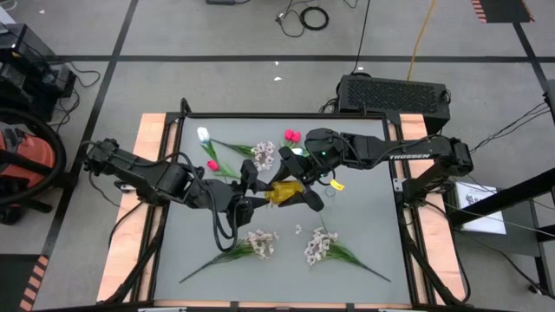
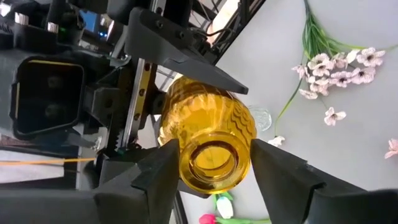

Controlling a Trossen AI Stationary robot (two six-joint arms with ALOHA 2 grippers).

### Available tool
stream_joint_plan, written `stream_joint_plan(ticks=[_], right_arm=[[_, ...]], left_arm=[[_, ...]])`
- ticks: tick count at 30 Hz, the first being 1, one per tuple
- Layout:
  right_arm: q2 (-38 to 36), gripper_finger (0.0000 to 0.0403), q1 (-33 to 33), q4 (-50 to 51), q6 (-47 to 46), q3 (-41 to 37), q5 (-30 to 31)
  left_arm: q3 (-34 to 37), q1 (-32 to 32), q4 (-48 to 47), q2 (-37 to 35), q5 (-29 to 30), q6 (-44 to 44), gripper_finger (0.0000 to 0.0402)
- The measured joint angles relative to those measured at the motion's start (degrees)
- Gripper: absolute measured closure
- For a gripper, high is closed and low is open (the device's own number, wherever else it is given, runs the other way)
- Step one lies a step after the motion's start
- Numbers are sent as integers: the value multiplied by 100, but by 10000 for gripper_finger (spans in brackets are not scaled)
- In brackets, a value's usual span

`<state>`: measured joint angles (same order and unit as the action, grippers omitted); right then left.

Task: Sort flowers into vase by color
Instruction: Adjust the yellow flower vase

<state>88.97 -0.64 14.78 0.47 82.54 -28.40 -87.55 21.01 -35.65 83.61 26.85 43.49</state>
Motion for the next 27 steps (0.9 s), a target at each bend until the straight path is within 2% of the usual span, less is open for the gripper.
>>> stream_joint_plan(ticks=[5, 9, 19, 27], right_arm=[[0, 112, 0, -1, 2, 0, -2], [0, 112, 0, -1, 4, 0, -2], [0, 112, 0, 20, 20, 0, 2], [0, 112, 4, 36, 8, 0, 135]], left_arm=[[0, 0, -91, 0, 2, 37, 168], [0, -2, -108, 0, -31, 34, 167], [0, -4, -71, 0, -53, 34, 231], [0, -4, -110, 0, -51, 34, 236]])
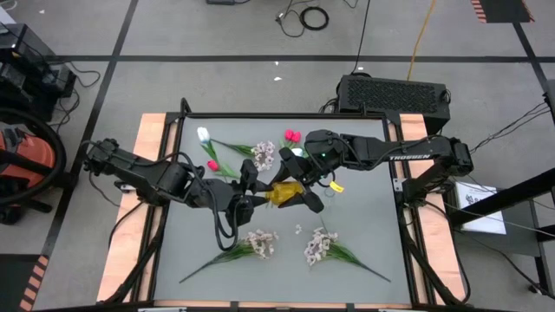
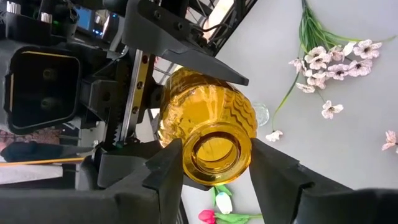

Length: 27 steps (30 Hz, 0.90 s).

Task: Sort flowers into vase by color
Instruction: Adjust the yellow flower vase

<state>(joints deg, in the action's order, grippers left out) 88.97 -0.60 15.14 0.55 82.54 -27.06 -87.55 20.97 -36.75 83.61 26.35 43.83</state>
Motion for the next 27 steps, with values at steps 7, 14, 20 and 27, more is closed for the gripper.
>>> stream_joint_plan(ticks=[7, 14, 20, 27], right_arm=[[0, 96, 0, 13, -122, 2, 18], [-17, 23, -129, 257, -291, 15, 252], [-110, 11, -320, 479, -273, 13, 318], [-918, 12, -301, 1985, 134, 13, 773]], left_arm=[[0, -1, -23, 0, 1, -81, 236], [2, -10, -343, 2, -71, -308, 236], [2, -238, -626, 1, -301, -620, 236], [2, -760, -568, 81, -1363, -1017, 236]])
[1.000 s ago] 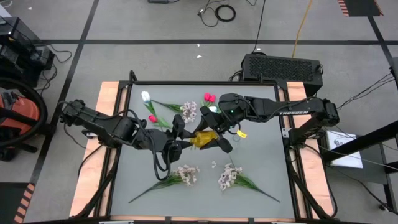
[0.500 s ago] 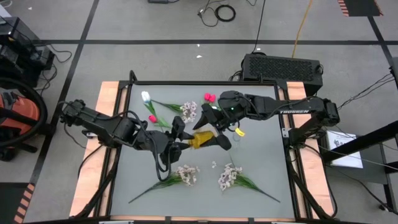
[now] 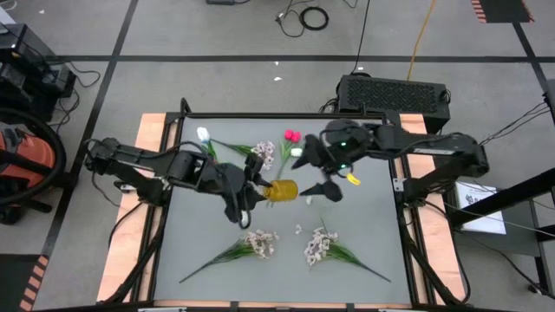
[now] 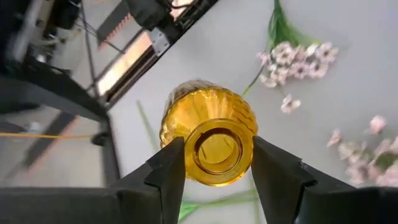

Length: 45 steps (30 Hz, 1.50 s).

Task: Sort flowers into vase by color
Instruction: Adjust the yellow flower vase

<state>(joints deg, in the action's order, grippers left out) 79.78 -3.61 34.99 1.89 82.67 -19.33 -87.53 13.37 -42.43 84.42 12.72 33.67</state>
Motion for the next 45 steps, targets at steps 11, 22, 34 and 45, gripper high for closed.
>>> stream_joint_plan(ticks=[11, 22, 34, 45], right_arm=[[-1701, 12, 106, -1353, -631, -2390, 1067], [-1726, 12, 151, -3339, -1138, -4063, 1374], [-1669, 12, 151, -3826, -831, -4057, 1368], [-1669, 12, 153, -3826, -855, -4057, 1359]], left_arm=[[-2, -604, -75, 854, -816, -787, 236], [-2, -918, 20, 1536, -1537, -1321, 236], [-605, -964, -845, 1460, -1362, -1512, 236], [-1687, -955, -2038, 1449, -1334, -1495, 236]])
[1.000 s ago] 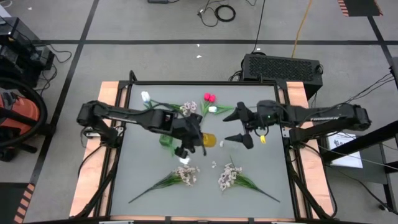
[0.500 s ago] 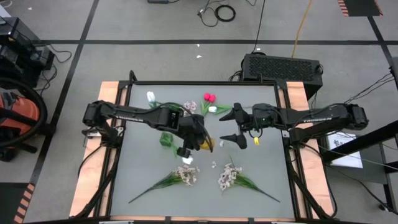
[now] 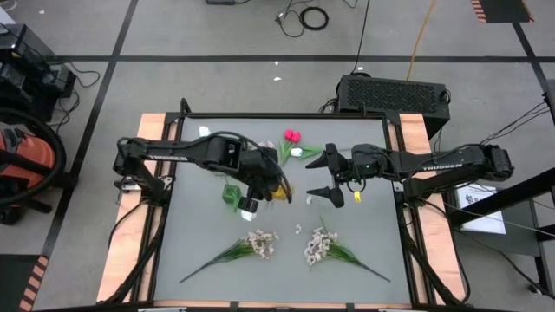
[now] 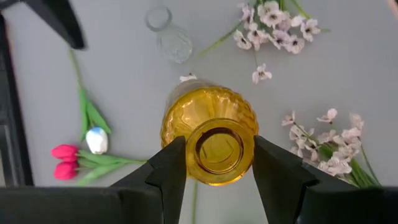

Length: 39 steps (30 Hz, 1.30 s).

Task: Sort flowers into vase by color
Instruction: Adjust the yellow flower vase

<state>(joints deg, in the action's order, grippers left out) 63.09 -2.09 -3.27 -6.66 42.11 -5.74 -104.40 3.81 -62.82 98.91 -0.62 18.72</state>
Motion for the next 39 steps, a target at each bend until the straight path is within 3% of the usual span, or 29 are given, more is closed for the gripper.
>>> stream_joint_plan(ticks=[8, 20, 31, 39], right_arm=[[0, 12, 0, 4, 8, 0, -9], [-194, 12, -7, 185, 298, 0, 2], [-1450, 12, -13, 1334, 319, 0, 888], [-1668, 12, -4, 1486, 118, 2, 892]], left_arm=[[-775, 10, -298, -7, -27, -67, 236], [-1069, 17, 449, 53, -37, -600, 236], [-1067, 28, 58, 853, -74, -907, 236], [-1062, 20, -165, 1490, -108, -894, 236]])
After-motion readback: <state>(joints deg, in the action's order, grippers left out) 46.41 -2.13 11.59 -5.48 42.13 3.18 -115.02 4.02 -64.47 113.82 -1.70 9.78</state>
